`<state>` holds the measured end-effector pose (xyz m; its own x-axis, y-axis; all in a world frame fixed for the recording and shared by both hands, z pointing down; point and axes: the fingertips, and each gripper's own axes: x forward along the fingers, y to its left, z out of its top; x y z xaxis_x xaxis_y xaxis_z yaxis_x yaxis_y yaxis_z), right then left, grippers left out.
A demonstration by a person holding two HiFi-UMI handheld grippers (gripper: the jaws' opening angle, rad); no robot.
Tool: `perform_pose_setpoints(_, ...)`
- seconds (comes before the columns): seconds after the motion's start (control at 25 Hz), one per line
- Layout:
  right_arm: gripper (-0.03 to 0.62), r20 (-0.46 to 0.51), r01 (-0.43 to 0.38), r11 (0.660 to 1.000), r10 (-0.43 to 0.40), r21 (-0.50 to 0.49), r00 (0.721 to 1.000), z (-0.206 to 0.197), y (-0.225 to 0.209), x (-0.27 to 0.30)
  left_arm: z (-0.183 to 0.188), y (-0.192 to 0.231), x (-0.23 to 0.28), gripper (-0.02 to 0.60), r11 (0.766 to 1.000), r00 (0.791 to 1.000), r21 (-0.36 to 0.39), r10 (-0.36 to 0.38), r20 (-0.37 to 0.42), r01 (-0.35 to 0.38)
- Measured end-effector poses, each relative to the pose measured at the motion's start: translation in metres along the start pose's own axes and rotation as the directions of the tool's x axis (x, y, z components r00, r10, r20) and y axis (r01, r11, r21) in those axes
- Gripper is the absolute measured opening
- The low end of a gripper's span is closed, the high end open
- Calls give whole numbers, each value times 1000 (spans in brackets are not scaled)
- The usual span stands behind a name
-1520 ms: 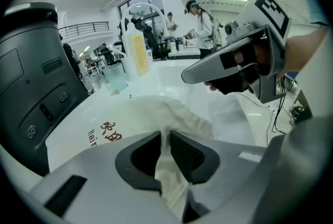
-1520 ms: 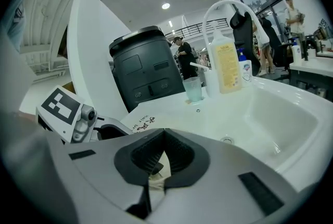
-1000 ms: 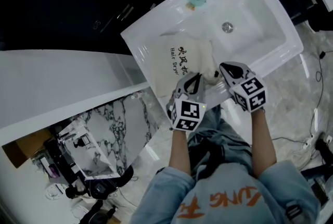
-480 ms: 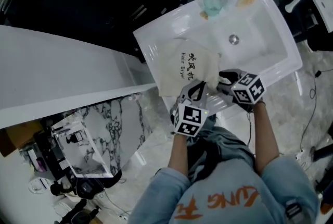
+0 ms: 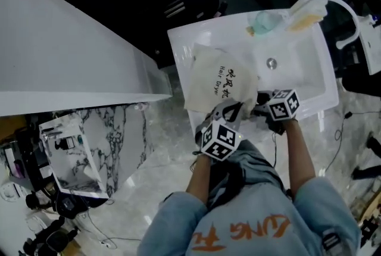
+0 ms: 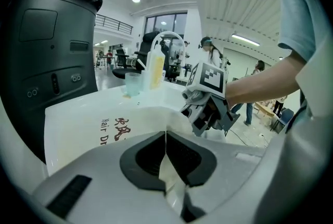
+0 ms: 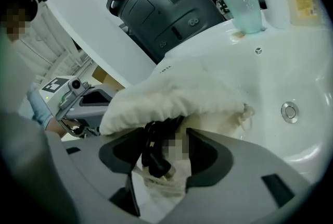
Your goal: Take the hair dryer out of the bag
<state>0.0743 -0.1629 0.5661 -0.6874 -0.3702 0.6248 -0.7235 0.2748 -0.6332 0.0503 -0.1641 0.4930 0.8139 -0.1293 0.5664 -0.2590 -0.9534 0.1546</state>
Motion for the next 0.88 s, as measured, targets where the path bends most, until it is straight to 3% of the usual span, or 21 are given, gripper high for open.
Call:
perform_pose_setpoints(0.24, 247, -54, -31, 1000, 31, 6, 998, -7, 5, 10, -10, 3, -2, 9, 1000, 1000, -16, -22, 2, 22)
perform_pose_setpoints(0.28, 225, -61, -36, 999, 36, -4, 997, -6, 7, 11, -12, 6, -2, 9, 1000, 1000, -20, -17, 5, 17)
perform_pose_setpoints(0.32, 157, -71, -40, 999, 38, -18, 997, -6, 9, 10, -14, 8, -3, 9, 1000, 1000, -25, -12, 8, 12)
perform_pose_setpoints(0.36, 140, -81, -39, 999, 36, -34, 996, -7, 12, 10, -18, 11, -5, 27, 1000, 1000, -29, -6, 9, 7)
perform_pose_setpoints(0.44, 98, -98, -35, 998, 30, -55, 995, -8, 14, 10, -27, 23, -14, 127, 999, 1000, -40, 14, 1, -14)
perform_pose_setpoints(0.56, 87, -116, -30, 998, 22, -64, 993, -10, 16, 7, -42, 56, -33, 130, 991, 994, -77, 108, -34, -111)
perform_pose_setpoints(0.64, 83, -130, -23, 997, 13, -79, 991, -12, 17, 5, -55, 83, -50, 130, 973, 975, -90, 205, -81, -212)
perform_pose_setpoints(0.76, 77, -133, -20, 992, 4, -121, 991, -7, 19, 3, -79, 126, -80, 130, 916, 918, -120, 363, -160, -383)
perform_pose_setpoints(0.84, 75, -121, -18, 989, 0, -149, 993, -3, 21, 1, -92, 143, -90, 139, 884, 888, -147, 413, -202, -444)
perform_pose_setpoints(0.88, 74, -116, -16, 987, -3, -160, 993, -2, 22, 0, -97, 146, -91, 144, 876, 885, -169, 414, -213, -451)
